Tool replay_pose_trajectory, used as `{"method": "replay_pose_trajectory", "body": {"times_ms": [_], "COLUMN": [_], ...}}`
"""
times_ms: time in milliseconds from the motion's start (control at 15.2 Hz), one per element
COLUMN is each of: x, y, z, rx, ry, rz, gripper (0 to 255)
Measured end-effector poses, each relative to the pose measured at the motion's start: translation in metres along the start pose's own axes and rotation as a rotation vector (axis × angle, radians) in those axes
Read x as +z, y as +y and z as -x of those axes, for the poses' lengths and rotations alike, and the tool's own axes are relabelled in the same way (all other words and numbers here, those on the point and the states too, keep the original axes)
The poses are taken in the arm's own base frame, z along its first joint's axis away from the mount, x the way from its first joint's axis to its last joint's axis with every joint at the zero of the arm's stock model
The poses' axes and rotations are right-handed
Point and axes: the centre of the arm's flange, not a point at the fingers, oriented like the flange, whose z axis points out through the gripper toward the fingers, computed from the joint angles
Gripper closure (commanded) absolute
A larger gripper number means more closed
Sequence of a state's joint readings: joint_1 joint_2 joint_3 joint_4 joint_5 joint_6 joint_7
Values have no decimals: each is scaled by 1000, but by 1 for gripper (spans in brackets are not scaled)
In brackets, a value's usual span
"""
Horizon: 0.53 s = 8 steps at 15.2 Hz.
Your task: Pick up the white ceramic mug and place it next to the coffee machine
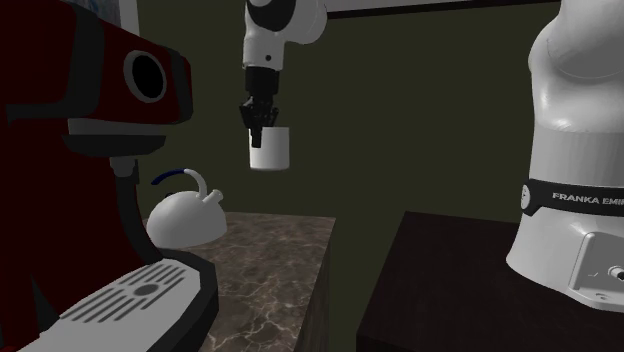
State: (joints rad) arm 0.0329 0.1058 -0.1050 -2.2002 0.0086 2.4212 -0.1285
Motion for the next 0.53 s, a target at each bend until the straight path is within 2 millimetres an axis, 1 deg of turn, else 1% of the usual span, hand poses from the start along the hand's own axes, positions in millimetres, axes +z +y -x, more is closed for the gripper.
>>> {"method": "replay_pose_trajectory", "body": {"times_ms": [330,528], "x": [-27,-42], "y": [-1,2], "z": [-3,-5], "rx": [0,0], "ry": [0,0], "rz": [0,0], "gripper": [255,255]}}
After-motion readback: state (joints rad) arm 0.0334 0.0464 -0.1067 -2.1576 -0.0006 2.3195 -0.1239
